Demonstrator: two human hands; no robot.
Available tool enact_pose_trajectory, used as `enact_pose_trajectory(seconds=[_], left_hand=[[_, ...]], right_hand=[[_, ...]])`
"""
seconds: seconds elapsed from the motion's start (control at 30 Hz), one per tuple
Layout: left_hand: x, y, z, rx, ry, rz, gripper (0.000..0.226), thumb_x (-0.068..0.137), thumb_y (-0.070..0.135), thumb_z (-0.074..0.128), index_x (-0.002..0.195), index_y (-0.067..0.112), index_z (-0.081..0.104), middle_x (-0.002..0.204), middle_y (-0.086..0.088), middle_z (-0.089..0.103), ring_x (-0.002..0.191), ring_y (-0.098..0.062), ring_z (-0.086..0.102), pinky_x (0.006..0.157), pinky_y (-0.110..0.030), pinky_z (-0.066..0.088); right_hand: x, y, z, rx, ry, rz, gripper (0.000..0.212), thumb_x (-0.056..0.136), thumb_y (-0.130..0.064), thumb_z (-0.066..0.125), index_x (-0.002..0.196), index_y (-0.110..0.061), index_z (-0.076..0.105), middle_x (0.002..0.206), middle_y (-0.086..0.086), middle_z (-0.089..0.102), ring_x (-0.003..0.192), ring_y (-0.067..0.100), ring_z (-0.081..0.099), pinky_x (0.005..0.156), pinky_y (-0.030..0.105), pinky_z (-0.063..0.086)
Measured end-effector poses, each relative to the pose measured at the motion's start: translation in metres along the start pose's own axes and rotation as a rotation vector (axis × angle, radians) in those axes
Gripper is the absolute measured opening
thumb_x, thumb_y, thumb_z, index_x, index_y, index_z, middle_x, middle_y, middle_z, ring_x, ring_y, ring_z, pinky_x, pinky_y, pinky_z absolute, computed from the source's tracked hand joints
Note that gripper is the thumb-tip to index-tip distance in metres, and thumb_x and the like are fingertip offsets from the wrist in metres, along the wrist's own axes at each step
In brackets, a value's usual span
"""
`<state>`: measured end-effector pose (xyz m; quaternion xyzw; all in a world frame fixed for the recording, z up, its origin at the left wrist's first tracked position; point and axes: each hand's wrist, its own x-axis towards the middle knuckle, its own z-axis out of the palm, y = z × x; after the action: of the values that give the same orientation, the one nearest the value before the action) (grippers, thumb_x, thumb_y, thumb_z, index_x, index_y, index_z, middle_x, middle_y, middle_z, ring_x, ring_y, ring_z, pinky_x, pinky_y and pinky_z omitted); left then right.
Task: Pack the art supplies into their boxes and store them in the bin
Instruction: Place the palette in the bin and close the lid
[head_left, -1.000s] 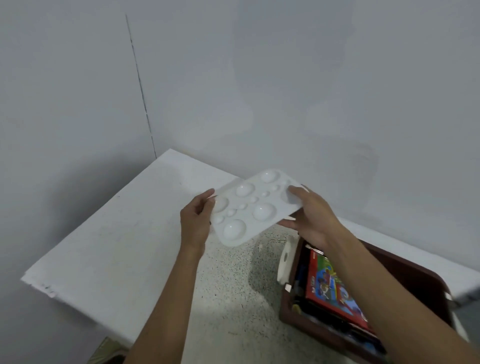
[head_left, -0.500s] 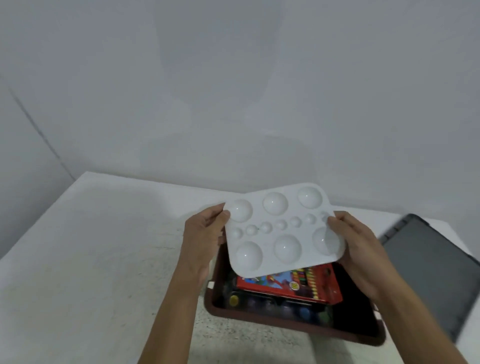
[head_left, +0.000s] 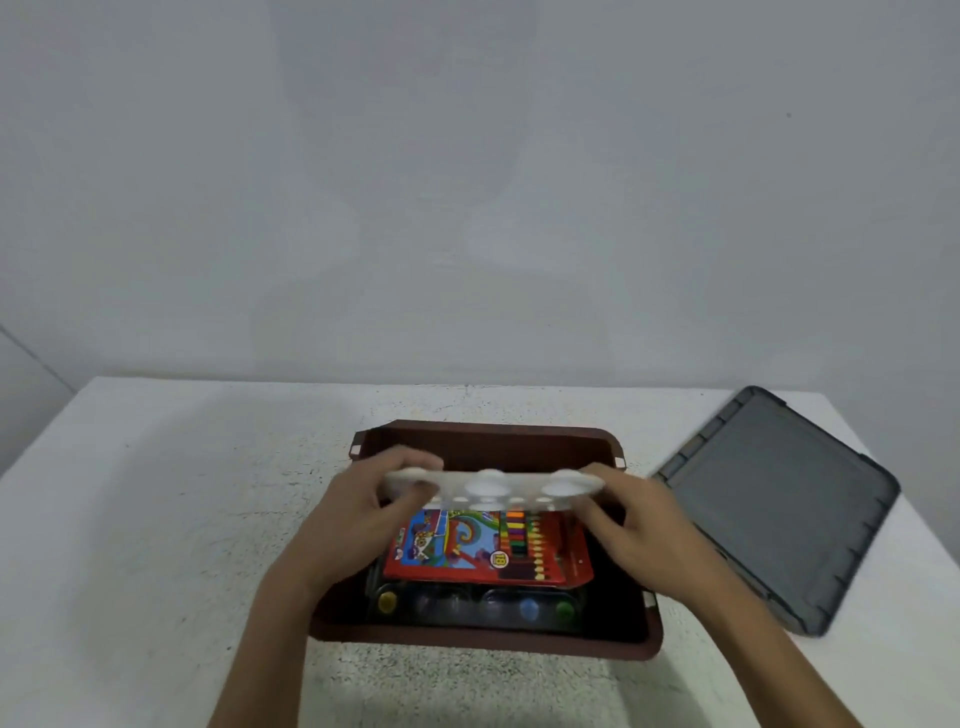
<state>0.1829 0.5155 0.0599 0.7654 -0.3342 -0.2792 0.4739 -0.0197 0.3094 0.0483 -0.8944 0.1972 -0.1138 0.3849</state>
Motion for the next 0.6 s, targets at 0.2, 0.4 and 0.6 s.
enact_pose_trajectory(seconds=[0.2, 0.4, 0.6], left_hand=[[-0.010, -0.022, -0.007, 0.328, -0.177, -0.100, 0.024, 0.091, 0.026, 0.069, 0.104, 0.046, 0.068, 0.121, 0.024, 0.060, 0.101, 0.004, 0.061, 0.079, -0.015, 0.052], [0.003, -0.011, -0.012, 0.372, -0.337, -0.188, 0.026, 0.082, 0.037, 0.078, 0.106, 0.039, 0.070, 0.113, 0.024, 0.067, 0.103, 0.004, 0.062, 0.085, -0.013, 0.049], [0.019, -0.008, -0.010, 0.529, -0.439, -0.186, 0.028, 0.084, 0.037, 0.076, 0.111, 0.038, 0.068, 0.119, 0.021, 0.064, 0.107, 0.001, 0.060, 0.097, -0.024, 0.049]], right_hand=[[-0.002, 0.009, -0.002, -0.172, -0.186, -0.122, 0.035, 0.089, -0.052, 0.060, 0.122, -0.038, 0.063, 0.099, -0.035, 0.057, 0.100, -0.004, 0.054, 0.085, 0.021, 0.046], [0.003, 0.006, -0.008, -0.290, -0.285, -0.125, 0.038, 0.092, -0.055, 0.056, 0.121, -0.032, 0.061, 0.100, -0.017, 0.058, 0.100, 0.003, 0.051, 0.087, 0.026, 0.045], [0.003, 0.001, -0.001, -0.493, -0.290, -0.142, 0.037, 0.096, -0.055, 0.047, 0.123, -0.030, 0.055, 0.104, -0.002, 0.062, 0.101, 0.016, 0.052, 0.086, 0.031, 0.040]])
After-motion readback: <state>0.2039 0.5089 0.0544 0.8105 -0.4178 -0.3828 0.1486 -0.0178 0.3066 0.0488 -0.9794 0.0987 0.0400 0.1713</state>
